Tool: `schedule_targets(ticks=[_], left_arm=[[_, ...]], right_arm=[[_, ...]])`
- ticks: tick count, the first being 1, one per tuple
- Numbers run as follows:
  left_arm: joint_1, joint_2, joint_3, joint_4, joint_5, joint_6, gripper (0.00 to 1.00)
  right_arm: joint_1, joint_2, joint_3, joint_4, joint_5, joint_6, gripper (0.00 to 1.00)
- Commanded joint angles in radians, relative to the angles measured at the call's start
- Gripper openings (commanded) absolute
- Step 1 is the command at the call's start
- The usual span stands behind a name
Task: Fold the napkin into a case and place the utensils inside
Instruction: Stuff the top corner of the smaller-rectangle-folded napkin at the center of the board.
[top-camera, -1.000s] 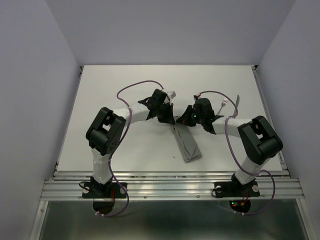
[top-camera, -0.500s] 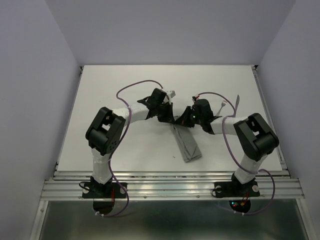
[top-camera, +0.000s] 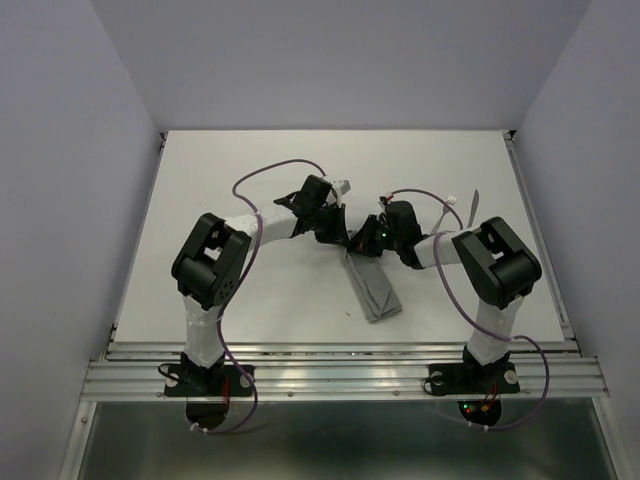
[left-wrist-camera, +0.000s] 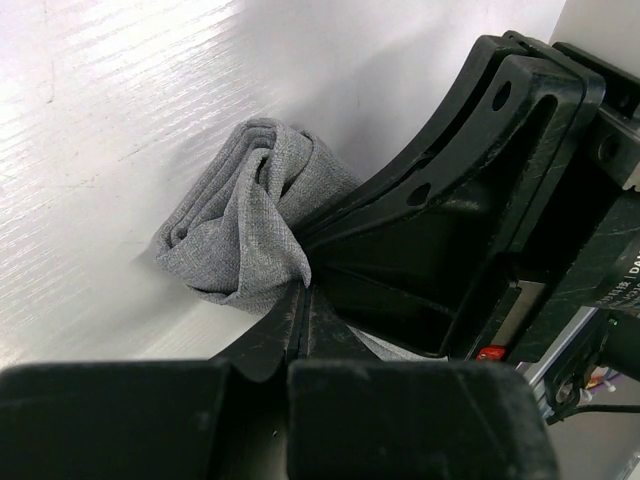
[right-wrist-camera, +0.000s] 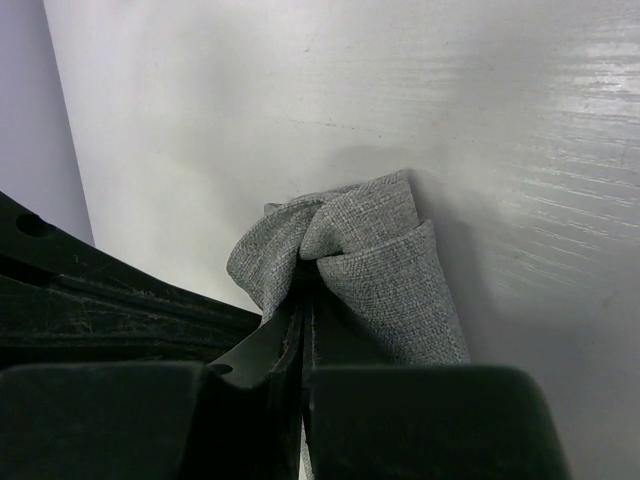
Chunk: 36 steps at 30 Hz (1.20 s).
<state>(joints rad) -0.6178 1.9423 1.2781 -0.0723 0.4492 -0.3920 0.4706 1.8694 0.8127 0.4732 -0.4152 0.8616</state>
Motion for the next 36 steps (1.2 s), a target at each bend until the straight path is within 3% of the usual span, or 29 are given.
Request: schedule_targets(ticks=[1,15,31,36], left_arm=[[-0.003,-0.005,0.047,0.039,0.060,-0.010,0.00],[0.012,-0.003,0.038,0.037,0.054,-0.004,0.00],[0.015,0.010,0.041,0.035,0.062,0.004,0.00],[0.015,0.017,0.044,0.035,0.066,0.002,0.00]], right_arm=[[0.000,0.031,0.049,0.021,0.000,0.016,0.01],[0.000,-0.154,0.017,-0.090,0.062,-0.065,0.01],[0.000,-0.230,-0.058,-0.139,0.102,-0.084,0.01],[0.000,-0.214,-0.070,-0.124,0.052,-0.076,0.01]])
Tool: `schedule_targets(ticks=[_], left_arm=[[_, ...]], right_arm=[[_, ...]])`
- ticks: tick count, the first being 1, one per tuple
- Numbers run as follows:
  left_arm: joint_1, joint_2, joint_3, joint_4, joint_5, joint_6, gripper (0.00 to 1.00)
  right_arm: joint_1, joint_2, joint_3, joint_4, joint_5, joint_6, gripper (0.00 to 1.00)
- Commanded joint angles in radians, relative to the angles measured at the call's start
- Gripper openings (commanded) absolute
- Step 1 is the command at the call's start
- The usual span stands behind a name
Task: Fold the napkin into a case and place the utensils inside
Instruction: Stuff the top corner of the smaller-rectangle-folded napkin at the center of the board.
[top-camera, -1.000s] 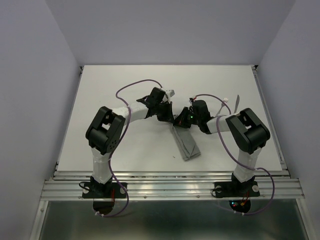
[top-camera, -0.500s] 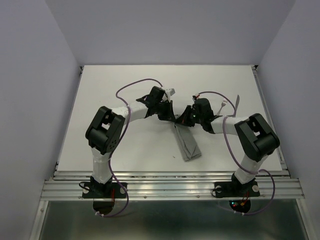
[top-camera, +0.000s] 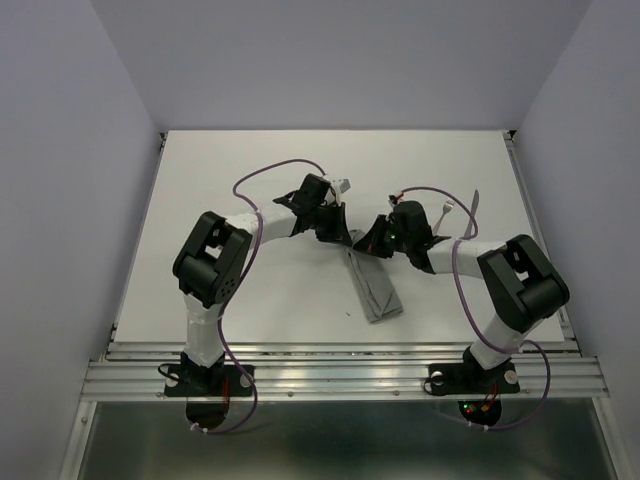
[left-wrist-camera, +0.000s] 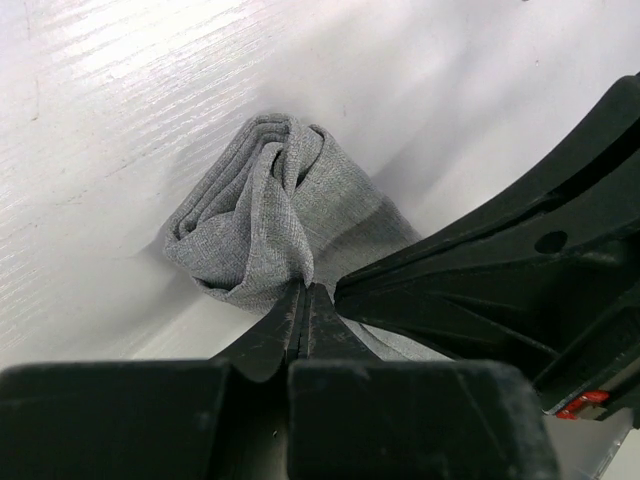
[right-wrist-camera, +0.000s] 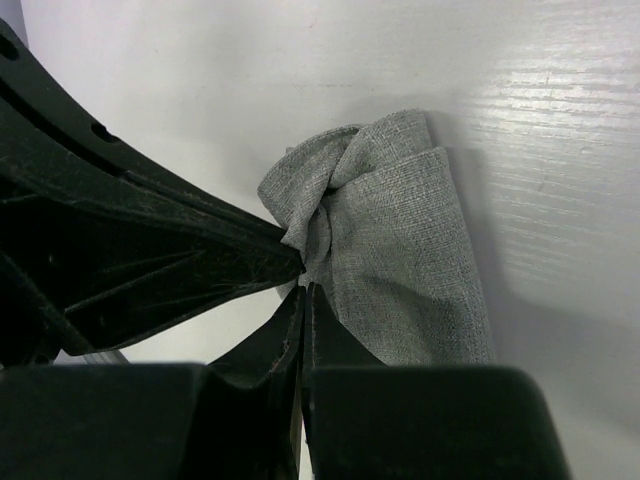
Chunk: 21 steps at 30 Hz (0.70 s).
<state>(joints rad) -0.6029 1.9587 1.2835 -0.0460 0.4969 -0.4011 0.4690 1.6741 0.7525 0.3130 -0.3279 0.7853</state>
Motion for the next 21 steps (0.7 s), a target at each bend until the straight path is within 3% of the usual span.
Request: schedule_targets(ticks=[1,14,21], left_arm=[[0.000,0.000,0.037,0.009,0.019,0.011,0.00],[-0.001,-0.004,0.039,0.011,0.025,0.001,0.00],[-0.001,0.002,0.039,0.017,0.028,-0.005,0.00]], right_arm=[[0.002,-0.008,-0.010,0.043,-0.042,0.003,0.01],[0.013,0.194,0.097,0.026,-0.143,-0.058,0.01],[0.013,0.124,0.094,-0.009,-0.117,-0.073,0.01]])
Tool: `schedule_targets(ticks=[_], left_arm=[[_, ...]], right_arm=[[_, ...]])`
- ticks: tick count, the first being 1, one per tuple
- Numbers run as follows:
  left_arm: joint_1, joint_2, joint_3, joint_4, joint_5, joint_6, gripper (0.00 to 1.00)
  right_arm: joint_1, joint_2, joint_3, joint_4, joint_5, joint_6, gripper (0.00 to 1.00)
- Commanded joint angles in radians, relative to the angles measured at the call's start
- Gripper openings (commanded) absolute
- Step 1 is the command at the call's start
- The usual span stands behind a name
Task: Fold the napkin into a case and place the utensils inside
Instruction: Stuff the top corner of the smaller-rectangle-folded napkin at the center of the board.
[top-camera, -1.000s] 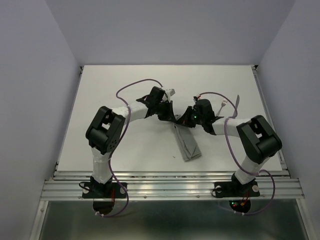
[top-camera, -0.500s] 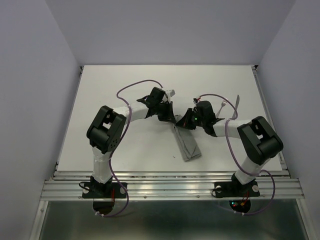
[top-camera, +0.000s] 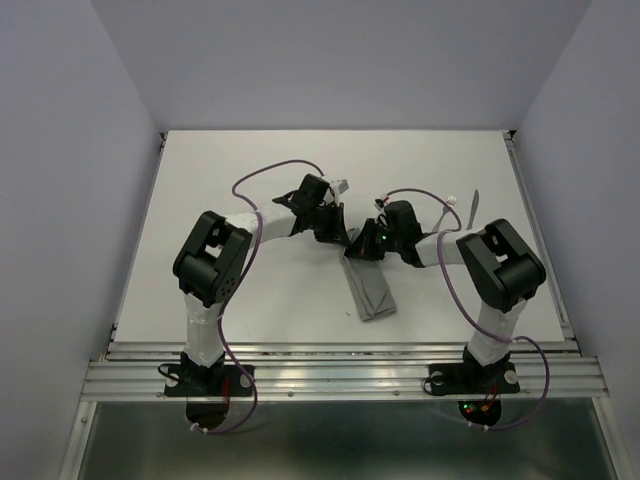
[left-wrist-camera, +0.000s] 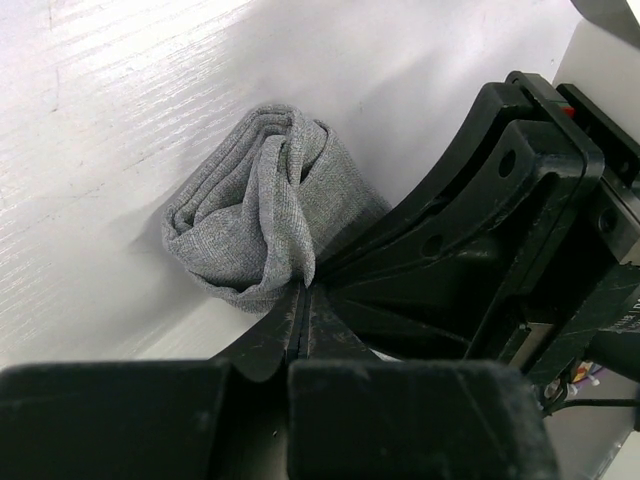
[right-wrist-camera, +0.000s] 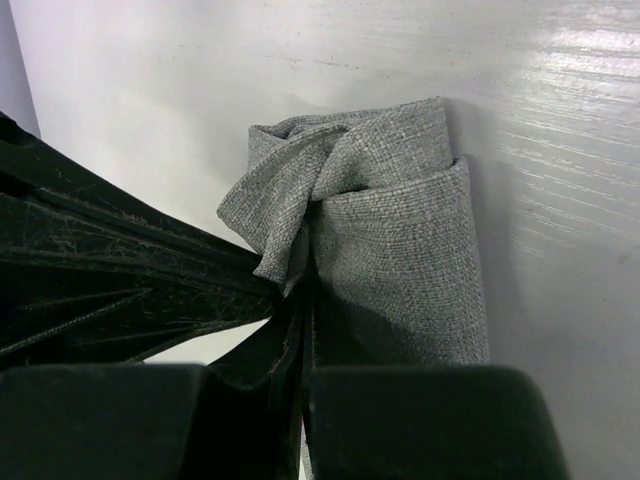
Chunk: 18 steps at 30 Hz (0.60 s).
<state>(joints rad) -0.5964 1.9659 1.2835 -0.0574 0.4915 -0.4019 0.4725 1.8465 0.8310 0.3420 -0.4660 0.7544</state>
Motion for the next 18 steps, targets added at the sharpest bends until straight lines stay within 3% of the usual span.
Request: schedule_targets(ticks=[1,5,10,18], left_arm=[[-0.008,-0.002,0.040,0.028,0.039,-0.005,0.00],[-0.008,0.008,0.051,0.022,0.042,-0.002,0.00],[-0.008,0.002,0.051,0.022,0.041,0.006,0.00],[-0.008,-0.001,0.045,0.022,0.041,0.008,0.00]], right_arm=[[0.009,-0.065,0.016,-0.047,0.029,-0.050,0.01],[0.009,-0.189,0.011,-0.116,0.127,-0.072,0.01],[0.009,-0.300,-0.069,-0.118,0.361,-0.078,0.02],[0.009,-0.205,-0.015,-0.117,0.343,-0.047,0.01]])
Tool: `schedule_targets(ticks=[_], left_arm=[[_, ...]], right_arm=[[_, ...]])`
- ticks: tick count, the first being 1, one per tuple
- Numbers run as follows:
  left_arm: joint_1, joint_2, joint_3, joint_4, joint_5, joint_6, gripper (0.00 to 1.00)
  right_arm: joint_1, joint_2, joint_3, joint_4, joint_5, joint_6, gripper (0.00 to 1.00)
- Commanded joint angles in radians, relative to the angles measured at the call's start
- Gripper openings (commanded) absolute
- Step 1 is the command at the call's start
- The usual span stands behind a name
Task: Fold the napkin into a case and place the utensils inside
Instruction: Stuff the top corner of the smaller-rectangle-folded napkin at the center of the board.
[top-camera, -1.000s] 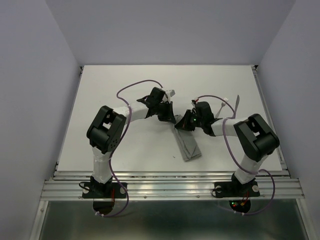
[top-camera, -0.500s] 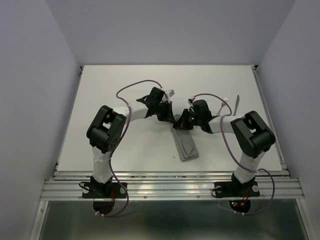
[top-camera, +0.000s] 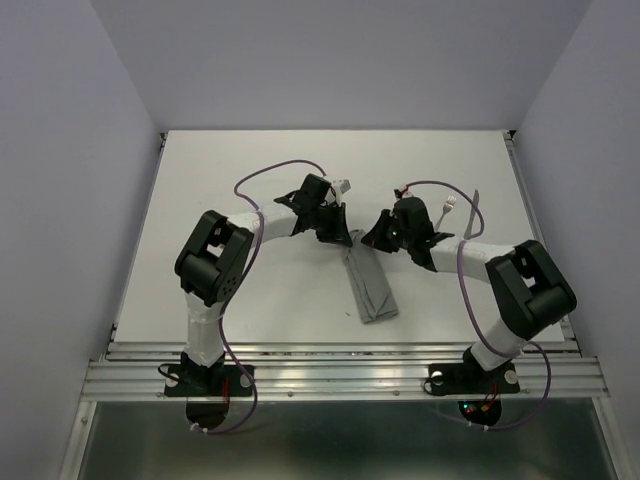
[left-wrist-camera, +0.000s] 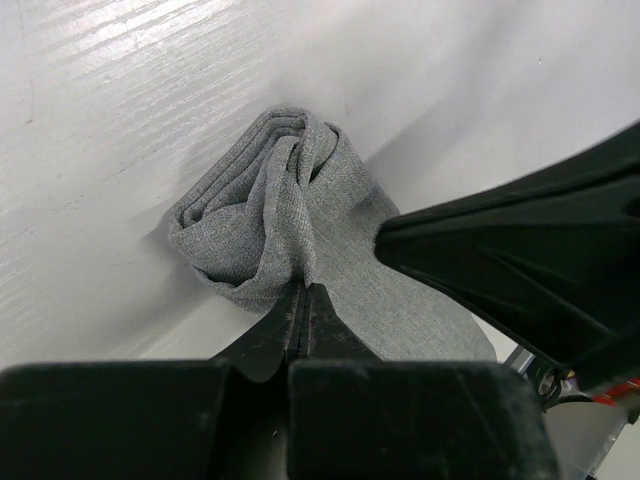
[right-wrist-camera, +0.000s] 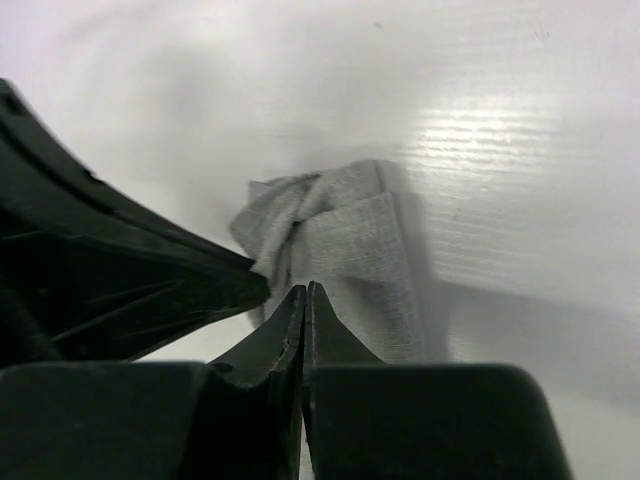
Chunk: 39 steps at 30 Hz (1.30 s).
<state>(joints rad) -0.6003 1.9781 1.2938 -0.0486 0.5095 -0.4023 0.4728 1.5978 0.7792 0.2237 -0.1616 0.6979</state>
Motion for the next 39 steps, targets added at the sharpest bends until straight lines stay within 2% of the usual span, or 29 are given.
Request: schedule_targets(ticks=[1,26,33,39], left_arm=[[-0.004,-0.013,0.035,0.015,0.024,0.007,0.00],[-0.004,0.004,0.061,0.012,0.040,0.003,0.00],[-0.004,0.019,0.064,0.009,0.041,0.003,0.00],[-0.003,0.016,0.065,0.004,0.032,0.008,0.00]], right_arm=[[0.009,0.057,0.043,0.005,0.034,0.015,0.01],[0.009,0.274,0.114,0.132,-0.121,0.075,0.01],[0.009,0.240,0.086,0.181,-0.145,0.106,0.01],[0.009,0.151,0.014,0.235,-0.165,0.118,0.01]])
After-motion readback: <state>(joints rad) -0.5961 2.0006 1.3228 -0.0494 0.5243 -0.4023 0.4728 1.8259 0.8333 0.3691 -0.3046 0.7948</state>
